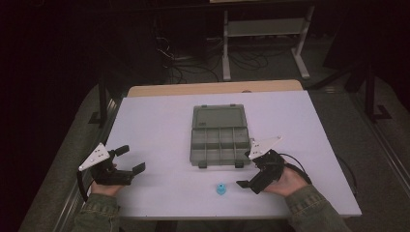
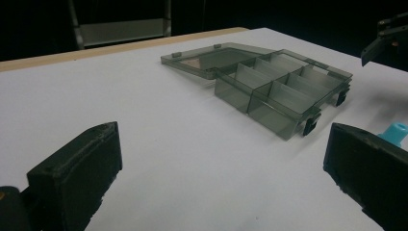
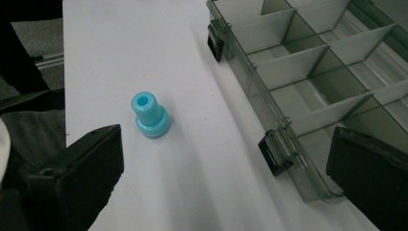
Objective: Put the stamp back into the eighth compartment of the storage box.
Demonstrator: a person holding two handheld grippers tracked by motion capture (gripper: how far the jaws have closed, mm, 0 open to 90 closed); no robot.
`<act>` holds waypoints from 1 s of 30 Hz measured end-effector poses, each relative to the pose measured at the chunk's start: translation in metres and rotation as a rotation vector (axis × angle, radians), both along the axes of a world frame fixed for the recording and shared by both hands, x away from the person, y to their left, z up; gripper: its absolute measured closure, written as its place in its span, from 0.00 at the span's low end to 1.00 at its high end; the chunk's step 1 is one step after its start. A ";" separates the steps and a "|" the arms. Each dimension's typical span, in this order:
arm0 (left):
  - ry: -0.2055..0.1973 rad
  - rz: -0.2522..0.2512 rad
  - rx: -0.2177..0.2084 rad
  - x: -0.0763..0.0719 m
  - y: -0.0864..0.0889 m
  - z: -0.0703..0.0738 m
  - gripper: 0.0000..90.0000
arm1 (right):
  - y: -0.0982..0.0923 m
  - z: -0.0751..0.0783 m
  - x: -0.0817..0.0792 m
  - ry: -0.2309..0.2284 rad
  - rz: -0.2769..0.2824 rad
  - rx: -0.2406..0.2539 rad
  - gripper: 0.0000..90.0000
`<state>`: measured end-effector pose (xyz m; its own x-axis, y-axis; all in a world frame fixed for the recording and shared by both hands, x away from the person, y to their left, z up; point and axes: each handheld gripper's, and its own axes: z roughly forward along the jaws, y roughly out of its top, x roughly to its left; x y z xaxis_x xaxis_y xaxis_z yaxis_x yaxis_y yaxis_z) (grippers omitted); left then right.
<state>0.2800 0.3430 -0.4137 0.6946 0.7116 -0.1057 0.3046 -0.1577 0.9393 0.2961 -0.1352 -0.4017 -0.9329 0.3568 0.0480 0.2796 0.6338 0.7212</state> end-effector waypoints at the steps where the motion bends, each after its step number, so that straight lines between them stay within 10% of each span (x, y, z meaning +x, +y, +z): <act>1: 0.001 0.001 0.000 0.000 0.000 0.000 0.00 | 0.002 0.000 0.000 0.001 0.004 -0.002 0.00; 30: 0.000 -0.004 0.004 0.000 0.000 0.000 0.00 | 0.041 -0.005 -0.003 0.032 0.140 -0.082 0.00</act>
<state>0.2796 0.3427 -0.4137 0.6972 0.7094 -0.1029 0.3039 -0.1624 0.9388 0.2927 -0.0942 -0.4070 -0.9724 0.2270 0.0545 0.2061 0.7249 0.6573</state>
